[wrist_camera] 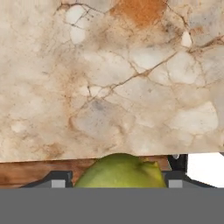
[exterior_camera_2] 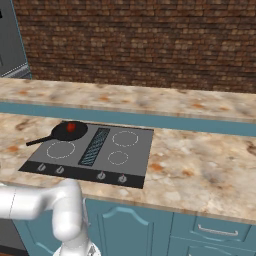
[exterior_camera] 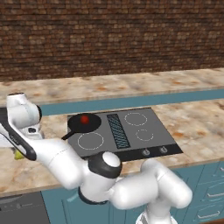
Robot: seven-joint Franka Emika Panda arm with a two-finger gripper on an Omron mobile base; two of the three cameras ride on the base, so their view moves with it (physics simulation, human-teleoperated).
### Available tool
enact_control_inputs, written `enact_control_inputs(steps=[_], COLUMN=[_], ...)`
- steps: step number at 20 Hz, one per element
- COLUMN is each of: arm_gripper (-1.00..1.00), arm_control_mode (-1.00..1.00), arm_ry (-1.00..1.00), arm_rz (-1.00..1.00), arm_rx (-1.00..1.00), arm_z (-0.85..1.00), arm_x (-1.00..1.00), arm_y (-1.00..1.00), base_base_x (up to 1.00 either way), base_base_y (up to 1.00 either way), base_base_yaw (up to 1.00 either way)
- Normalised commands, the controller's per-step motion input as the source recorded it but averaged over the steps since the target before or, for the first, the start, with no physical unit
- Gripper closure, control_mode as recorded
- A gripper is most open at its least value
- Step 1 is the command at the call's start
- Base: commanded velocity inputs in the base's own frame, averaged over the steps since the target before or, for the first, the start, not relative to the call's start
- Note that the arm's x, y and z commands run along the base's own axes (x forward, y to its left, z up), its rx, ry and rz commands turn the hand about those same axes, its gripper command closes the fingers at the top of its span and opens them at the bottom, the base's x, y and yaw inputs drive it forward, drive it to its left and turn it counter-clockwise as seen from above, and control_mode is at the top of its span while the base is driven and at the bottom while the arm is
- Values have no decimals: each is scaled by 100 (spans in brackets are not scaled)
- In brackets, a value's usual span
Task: Put the lemon and bell pepper in the pan. Then turn on the rear left burner and set the heat to medium.
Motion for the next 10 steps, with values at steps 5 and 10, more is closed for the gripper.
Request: enact_control_inputs(steps=[5, 10], arm_gripper=[100, 100], arm_control_mode=[-100, -100], arm_ry=[7, 3], arm_rz=[-23, -21], arm_rx=[-24, -21], arm_z=[29, 67], arm_x=[0, 0], arm_y=[-90, -100], base_base_x=[0, 0], base_base_y=[0, 0], base_base_yaw=[0, 0])
